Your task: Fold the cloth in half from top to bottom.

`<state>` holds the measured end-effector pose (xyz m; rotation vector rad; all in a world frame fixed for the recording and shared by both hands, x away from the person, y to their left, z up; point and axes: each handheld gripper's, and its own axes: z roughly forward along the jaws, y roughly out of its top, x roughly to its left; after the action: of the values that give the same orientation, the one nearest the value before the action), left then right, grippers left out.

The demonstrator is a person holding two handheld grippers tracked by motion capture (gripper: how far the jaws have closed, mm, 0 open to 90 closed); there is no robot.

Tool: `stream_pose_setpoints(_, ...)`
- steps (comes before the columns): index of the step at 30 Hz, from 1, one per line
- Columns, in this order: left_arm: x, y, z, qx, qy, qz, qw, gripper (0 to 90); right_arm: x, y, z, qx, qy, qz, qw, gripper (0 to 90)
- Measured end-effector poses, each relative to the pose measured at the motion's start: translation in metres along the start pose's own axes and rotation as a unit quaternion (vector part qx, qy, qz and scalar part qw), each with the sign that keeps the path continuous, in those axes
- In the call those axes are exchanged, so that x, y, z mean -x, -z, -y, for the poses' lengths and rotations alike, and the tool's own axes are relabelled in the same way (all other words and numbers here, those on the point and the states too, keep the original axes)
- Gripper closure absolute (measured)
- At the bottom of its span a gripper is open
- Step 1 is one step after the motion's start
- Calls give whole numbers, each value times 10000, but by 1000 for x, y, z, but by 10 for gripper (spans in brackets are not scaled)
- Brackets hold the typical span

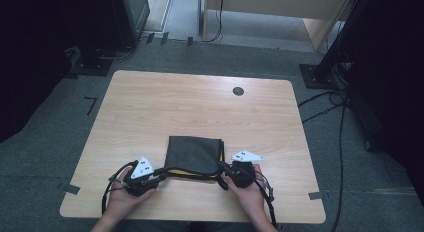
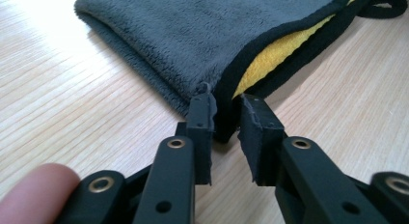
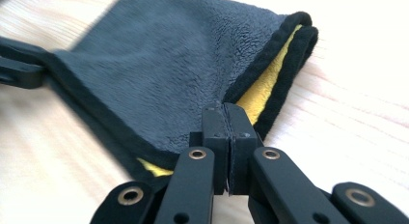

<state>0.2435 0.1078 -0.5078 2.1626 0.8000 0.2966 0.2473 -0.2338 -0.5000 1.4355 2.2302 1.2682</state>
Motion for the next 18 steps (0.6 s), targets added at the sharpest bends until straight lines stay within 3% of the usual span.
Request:
stream_pose_setpoints(3, 0, 6, 0, 51, -31, -69, 10000, 791, 3, 13, -2, 52, -471, -345, 9983, 893)
stream_pose_setpoints(8, -5, 6, 4, -83, -105, -92, 9999, 873, 10, 12, 4, -293, -506, -272, 9979, 882)
stream_pose_setpoints(10, -6, 8, 4, -58, -96, -102, 9999, 876, 14, 7, 9, -490, -460, -56, 9977, 833)
stream_pose_setpoints(12, -10, 12, 4, 175, 73, 71, 9998, 819, 17, 8, 10, -501, -475, -47, 9976, 770)
stream_pose_setpoints(14, -12, 17, 3, 487, 259, 317, 9980, 728, 17, 15, 8, -259, -475, -50, 9985, 743)
stream_pose_setpoints(16, -10, 17, 0, 626, 317, 372, 9968, 642, 15, 21, 4, -6, -476, -78, 9988, 729)
stream_pose_setpoints(18, -4, 12, -3, 609, 258, 340, 9972, 617, 10, 22, 2, 72, -445, -34, 9990, 716)
